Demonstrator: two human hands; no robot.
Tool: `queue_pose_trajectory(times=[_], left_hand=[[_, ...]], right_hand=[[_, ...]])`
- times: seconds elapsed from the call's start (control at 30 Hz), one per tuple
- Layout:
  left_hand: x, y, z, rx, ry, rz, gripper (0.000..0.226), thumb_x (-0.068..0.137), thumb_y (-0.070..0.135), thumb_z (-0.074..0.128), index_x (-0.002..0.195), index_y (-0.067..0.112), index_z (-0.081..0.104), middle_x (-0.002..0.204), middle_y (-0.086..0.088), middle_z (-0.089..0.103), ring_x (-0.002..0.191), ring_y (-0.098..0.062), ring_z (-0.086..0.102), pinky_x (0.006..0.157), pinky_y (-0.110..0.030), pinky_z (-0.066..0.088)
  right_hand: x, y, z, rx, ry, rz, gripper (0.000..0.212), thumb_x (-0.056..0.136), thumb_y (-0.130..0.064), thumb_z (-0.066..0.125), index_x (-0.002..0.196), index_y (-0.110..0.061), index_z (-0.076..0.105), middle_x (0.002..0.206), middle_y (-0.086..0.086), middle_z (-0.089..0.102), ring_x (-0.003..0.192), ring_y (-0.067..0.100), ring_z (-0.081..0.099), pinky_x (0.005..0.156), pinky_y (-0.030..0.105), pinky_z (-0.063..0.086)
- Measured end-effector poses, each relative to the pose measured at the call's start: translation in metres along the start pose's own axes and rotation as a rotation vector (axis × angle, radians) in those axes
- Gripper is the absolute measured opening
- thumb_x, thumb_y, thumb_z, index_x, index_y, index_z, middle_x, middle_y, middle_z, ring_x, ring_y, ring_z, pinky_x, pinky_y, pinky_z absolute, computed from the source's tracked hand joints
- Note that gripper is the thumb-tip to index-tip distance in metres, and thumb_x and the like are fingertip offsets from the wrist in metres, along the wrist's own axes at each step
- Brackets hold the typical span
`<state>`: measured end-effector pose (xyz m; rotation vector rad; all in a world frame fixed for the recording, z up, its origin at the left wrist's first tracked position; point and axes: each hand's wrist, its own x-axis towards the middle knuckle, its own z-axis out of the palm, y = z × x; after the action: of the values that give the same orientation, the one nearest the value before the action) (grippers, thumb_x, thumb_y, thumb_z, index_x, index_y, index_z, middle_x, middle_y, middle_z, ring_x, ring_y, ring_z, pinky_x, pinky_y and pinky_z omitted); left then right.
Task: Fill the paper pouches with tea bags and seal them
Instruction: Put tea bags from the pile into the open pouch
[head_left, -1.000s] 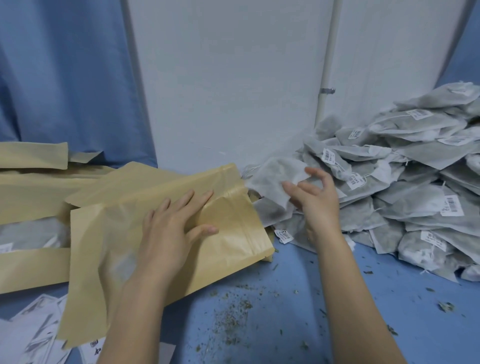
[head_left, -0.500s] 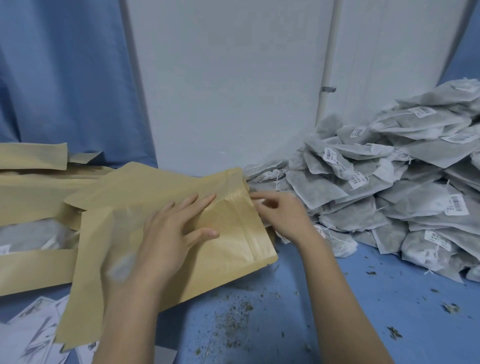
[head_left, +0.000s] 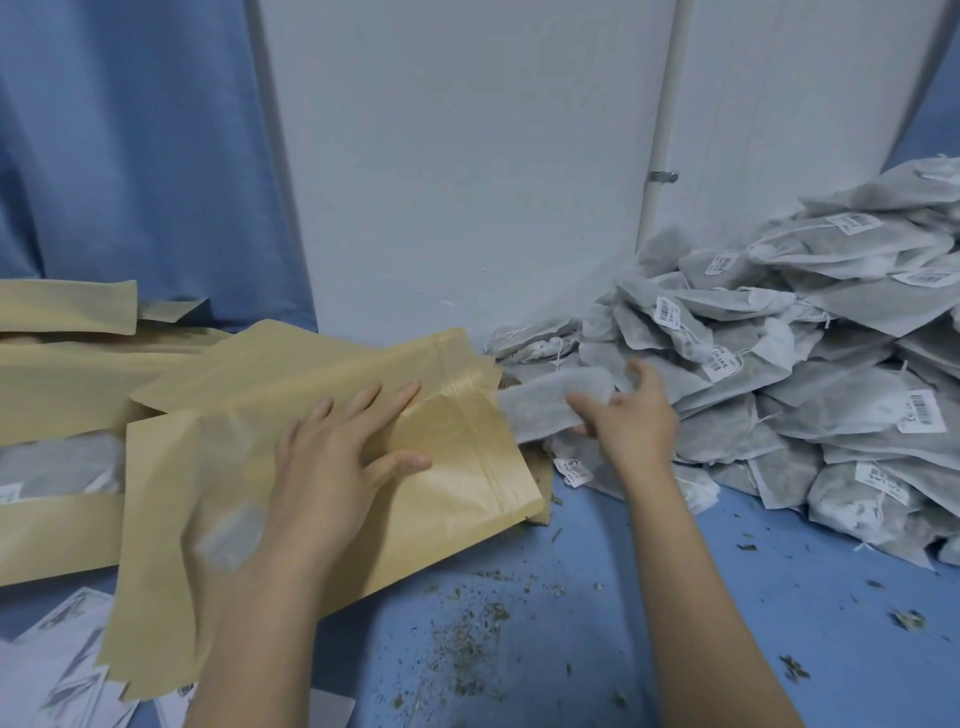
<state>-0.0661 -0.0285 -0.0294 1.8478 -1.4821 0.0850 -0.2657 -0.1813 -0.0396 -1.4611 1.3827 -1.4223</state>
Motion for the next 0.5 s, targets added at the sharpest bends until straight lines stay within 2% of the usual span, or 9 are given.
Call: queue_pose_trajectory(times=[0.03, 0.07, 0.13, 0.2, 0.27, 0.33, 0.4, 0.47, 0.5], left_hand=[[0.000, -0.001, 0.000, 0.007, 0.008, -0.003, 0.065, 0.076, 0.048, 0.066, 0.124, 0.062, 0.025, 0.150, 0.012, 0.033, 0.142, -0.027, 0.021, 0.113, -0.041, 0.012], [0.000, -0.001, 0.000, 0.016, 0.014, -0.005, 0.064, 0.077, 0.048, 0.066, 0.124, 0.062, 0.026, 0.150, 0.012, 0.033, 0.142, -0.027, 0.021, 0.113, -0.041, 0.012], [0.000, -0.002, 0.000, 0.041, 0.014, -0.006, 0.064, 0.077, 0.049, 0.065, 0.126, 0.061, 0.026, 0.151, 0.012, 0.032, 0.142, -0.027, 0.021, 0.112, -0.039, 0.011], [0.000, 0.000, 0.000, 0.055, 0.019, -0.007, 0.065, 0.077, 0.050, 0.064, 0.127, 0.060, 0.024, 0.151, 0.012, 0.032, 0.142, -0.026, 0.021, 0.110, -0.038, 0.010], [0.000, 0.003, 0.000, 0.020, 0.030, 0.000, 0.065, 0.076, 0.047, 0.066, 0.127, 0.059, 0.027, 0.150, 0.012, 0.034, 0.141, -0.025, 0.022, 0.110, -0.036, 0.011], [0.000, 0.010, 0.002, -0.080, 0.014, 0.024, 0.065, 0.075, 0.044, 0.069, 0.128, 0.057, 0.034, 0.149, 0.011, 0.036, 0.141, -0.021, 0.024, 0.112, -0.036, 0.014], [-0.001, 0.022, 0.007, -0.131, -0.034, 0.081, 0.065, 0.072, 0.047, 0.068, 0.128, 0.056, 0.038, 0.148, 0.012, 0.038, 0.140, -0.018, 0.027, 0.114, -0.035, 0.016], [-0.002, 0.033, 0.012, -0.137, -0.077, 0.145, 0.063, 0.068, 0.054, 0.061, 0.126, 0.059, 0.038, 0.147, 0.014, 0.038, 0.139, -0.018, 0.027, 0.113, -0.032, 0.016], [-0.002, 0.036, 0.013, -0.141, -0.098, 0.162, 0.061, 0.066, 0.057, 0.057, 0.124, 0.060, 0.038, 0.147, 0.015, 0.037, 0.139, -0.019, 0.027, 0.113, -0.032, 0.016]], right_hand=[[0.003, -0.004, -0.006, 0.062, 0.008, 0.010, 0.072, 0.070, -0.020, 0.080, 0.131, -0.017, 0.043, 0.096, 0.004, 0.058, 0.098, 0.026, 0.061, 0.087, 0.034, 0.050], [0.005, -0.007, -0.012, 0.163, -0.006, 0.031, 0.069, 0.069, -0.019, 0.081, 0.128, -0.016, 0.044, 0.094, 0.004, 0.058, 0.097, 0.029, 0.063, 0.086, 0.037, 0.052], [0.003, -0.016, -0.024, 0.380, -0.077, 0.055, 0.058, 0.070, -0.012, 0.081, 0.119, -0.012, 0.050, 0.094, 0.010, 0.064, 0.081, 0.027, 0.069, 0.067, 0.027, 0.057], [-0.003, -0.021, -0.031, 0.462, -0.194, 0.007, 0.045, 0.071, -0.008, 0.079, 0.110, -0.008, 0.056, 0.085, 0.010, 0.070, 0.068, 0.019, 0.069, 0.055, 0.019, 0.053], [-0.007, -0.024, -0.030, 0.403, -0.297, -0.079, 0.033, 0.071, -0.007, 0.079, 0.099, -0.011, 0.060, 0.071, 0.001, 0.069, 0.063, 0.013, 0.066, 0.055, 0.020, 0.052], [-0.013, -0.029, -0.022, 0.373, -0.462, -0.141, 0.026, 0.072, 0.000, 0.075, 0.089, -0.013, 0.060, 0.055, -0.010, 0.060, 0.055, 0.006, 0.060, 0.054, 0.020, 0.050], [-0.018, -0.034, -0.010, 0.224, -0.647, -0.145, 0.021, 0.078, 0.003, 0.067, 0.084, -0.016, 0.061, 0.050, -0.015, 0.056, 0.050, 0.000, 0.053, 0.052, 0.014, 0.045], [-0.023, -0.035, 0.004, 0.014, -0.744, -0.073, 0.018, 0.091, -0.007, 0.052, 0.090, -0.020, 0.065, 0.058, -0.021, 0.056, 0.065, -0.007, 0.053, 0.060, 0.010, 0.041], [-0.021, -0.021, 0.006, -0.009, -0.751, -0.051, 0.023, 0.097, -0.014, 0.042, 0.105, -0.018, 0.063, 0.064, -0.019, 0.048, 0.079, -0.003, 0.050, 0.069, 0.013, 0.037]])
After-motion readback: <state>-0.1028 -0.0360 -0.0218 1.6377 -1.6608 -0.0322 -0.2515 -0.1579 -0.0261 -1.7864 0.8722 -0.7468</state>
